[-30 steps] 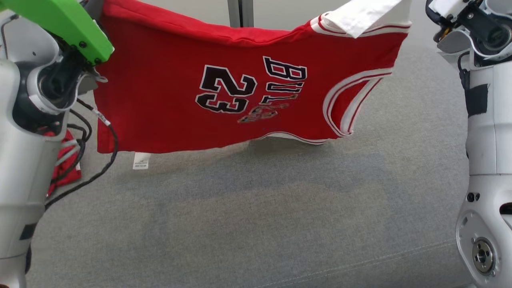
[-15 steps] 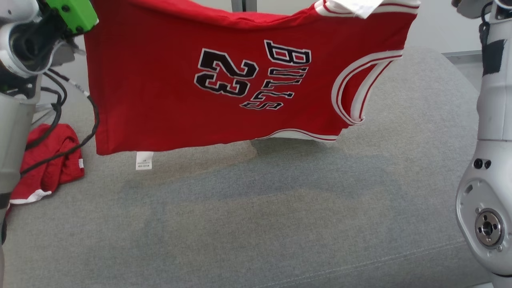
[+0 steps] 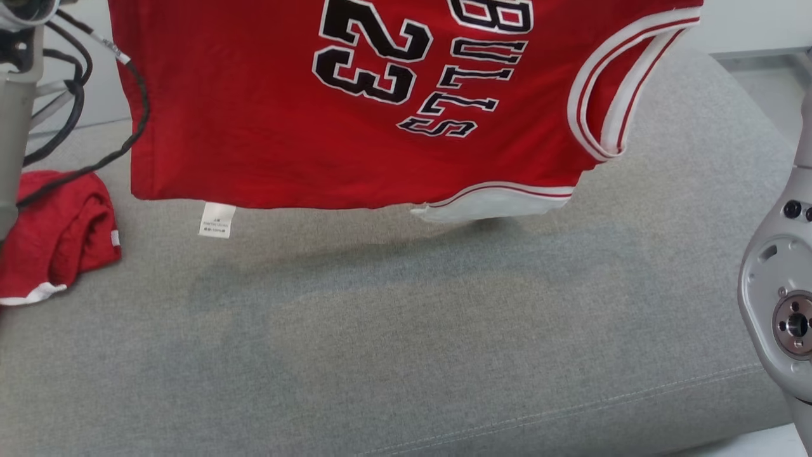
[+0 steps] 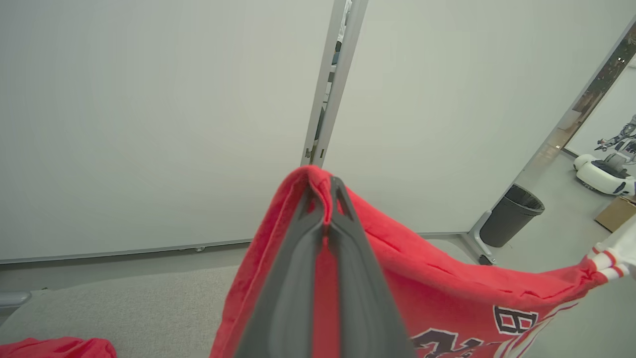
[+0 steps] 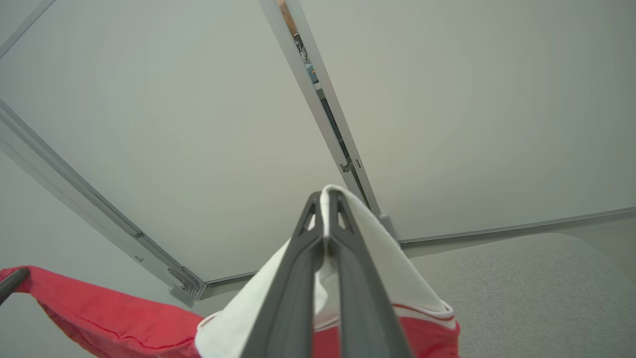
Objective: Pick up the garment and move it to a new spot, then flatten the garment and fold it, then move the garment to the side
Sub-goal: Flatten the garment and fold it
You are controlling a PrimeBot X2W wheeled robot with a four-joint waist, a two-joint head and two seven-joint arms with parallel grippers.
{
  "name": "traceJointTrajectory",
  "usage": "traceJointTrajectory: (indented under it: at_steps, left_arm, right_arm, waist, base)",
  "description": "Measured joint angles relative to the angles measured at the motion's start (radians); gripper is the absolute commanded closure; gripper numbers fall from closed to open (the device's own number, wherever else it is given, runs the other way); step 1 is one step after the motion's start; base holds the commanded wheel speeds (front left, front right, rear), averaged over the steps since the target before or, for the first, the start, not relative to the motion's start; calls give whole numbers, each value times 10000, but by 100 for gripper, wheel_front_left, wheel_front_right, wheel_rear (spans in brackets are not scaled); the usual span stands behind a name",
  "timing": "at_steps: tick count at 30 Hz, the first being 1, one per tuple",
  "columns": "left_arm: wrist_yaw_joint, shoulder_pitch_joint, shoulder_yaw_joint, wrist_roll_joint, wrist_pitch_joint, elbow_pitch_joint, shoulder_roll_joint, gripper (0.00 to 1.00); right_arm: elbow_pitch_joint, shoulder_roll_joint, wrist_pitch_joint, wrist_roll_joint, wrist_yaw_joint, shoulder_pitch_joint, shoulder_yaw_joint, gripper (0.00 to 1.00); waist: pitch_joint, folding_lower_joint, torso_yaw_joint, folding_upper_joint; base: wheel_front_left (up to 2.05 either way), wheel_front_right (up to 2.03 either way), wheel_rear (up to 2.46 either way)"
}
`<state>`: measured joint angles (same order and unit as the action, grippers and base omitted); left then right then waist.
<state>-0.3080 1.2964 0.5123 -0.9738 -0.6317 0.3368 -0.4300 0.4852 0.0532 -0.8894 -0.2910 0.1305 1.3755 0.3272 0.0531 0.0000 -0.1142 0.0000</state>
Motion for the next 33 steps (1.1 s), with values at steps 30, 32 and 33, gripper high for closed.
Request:
traceJointTrajectory:
  at_steps: [30, 32, 33]
  left_arm:
    - [1547, 4840, -347, 2188, 7206, 6065, 1735, 100]
    - [1760, 4756, -261, 2188, 7125, 6345, 1714, 100]
    - [1870, 4718, -222, 2186, 7106, 6437, 1707, 100]
  right_arm:
    - [4431, 428, 8310, 2382, 6, 3979, -546, 100]
    - [4782, 495, 8353, 2203, 4, 3830, -761, 100]
    - [4907, 506, 8353, 2098, 4, 3769, -894, 100]
  waist:
    - [4920, 3, -85, 0]
    - [5145, 3, -105, 0]
    - [5229, 3, -115, 0]
  base:
    - [0, 0, 0]
    - [0, 0, 0]
    - [0, 0, 0]
